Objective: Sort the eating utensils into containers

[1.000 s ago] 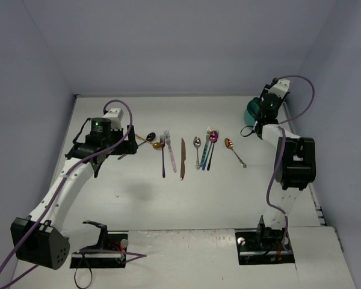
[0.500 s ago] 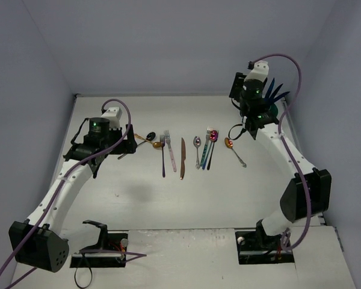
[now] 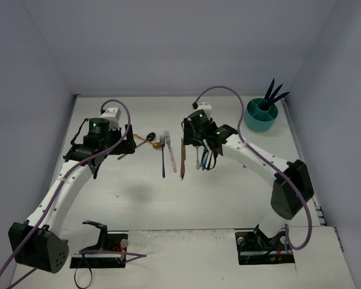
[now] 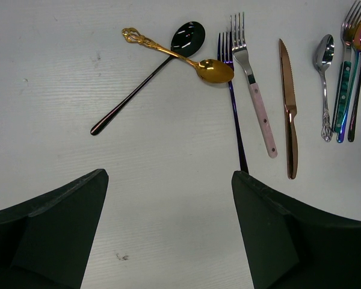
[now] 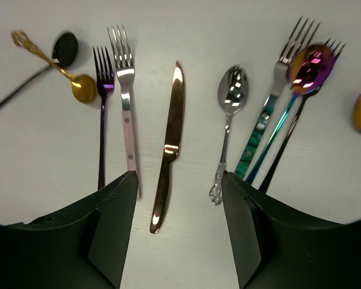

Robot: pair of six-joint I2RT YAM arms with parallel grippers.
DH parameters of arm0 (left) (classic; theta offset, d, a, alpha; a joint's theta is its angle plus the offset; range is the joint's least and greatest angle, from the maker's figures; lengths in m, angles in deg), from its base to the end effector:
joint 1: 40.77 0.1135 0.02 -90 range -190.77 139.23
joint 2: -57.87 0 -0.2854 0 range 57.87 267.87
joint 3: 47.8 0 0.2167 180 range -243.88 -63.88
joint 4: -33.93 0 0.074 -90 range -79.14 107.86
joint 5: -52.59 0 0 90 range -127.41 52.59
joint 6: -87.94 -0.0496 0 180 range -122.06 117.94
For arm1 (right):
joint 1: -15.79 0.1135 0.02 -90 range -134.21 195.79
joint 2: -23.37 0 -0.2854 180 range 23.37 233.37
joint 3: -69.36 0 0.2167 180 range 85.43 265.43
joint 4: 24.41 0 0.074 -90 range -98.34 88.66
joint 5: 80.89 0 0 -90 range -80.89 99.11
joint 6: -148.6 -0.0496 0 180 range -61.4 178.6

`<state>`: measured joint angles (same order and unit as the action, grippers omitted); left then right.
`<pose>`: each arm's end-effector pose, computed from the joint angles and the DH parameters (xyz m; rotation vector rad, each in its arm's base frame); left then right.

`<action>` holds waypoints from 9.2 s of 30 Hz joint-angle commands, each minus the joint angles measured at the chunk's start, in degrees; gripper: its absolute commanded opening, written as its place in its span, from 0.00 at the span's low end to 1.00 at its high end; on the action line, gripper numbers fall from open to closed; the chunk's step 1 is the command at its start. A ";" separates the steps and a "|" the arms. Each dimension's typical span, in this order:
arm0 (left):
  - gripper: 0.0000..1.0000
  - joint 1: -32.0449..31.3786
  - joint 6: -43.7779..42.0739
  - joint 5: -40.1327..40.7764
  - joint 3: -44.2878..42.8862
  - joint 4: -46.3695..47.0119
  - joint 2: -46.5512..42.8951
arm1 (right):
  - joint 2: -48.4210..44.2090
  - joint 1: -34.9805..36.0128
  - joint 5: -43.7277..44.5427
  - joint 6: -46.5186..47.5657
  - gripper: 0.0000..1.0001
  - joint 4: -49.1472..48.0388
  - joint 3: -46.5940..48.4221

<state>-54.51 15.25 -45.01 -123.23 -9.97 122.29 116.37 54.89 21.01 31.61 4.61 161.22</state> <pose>0.2053 -0.0569 0.3454 0.0108 2.1743 -0.4556 0.2839 0.2176 0.3326 -0.0971 2.1189 0.4795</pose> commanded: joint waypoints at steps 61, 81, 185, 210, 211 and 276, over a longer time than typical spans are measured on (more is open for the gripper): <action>0.82 0.54 0.54 -0.98 -1.82 1.58 -1.49 | 21.70 4.87 2.70 -4.24 0.00 9.71 20.30; 0.81 0.55 0.72 -0.55 -1.64 2.08 -1.27 | -0.25 -26.25 8.05 17.38 0.00 -19.05 12.68; 0.82 0.55 0.75 -2.87 -1.80 1.90 1.08 | -24.93 -29.89 -10.78 8.12 0.64 -6.87 -15.71; 0.82 0.03 0.72 -3.34 -2.26 0.81 3.96 | -1.55 -31.59 -14.97 11.90 0.60 -1.12 -12.95; 0.82 0.03 0.72 -3.38 -2.28 0.85 3.94 | -0.52 -31.67 -14.90 12.47 0.60 -1.09 -12.16; 0.82 0.18 1.13 -4.51 -2.76 1.03 2.45 | 9.50 -34.16 2.80 29.21 0.00 -46.88 5.59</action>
<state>-54.53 15.77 -49.16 -123.23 -10.41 126.84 124.66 21.83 19.61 57.71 -26.87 165.95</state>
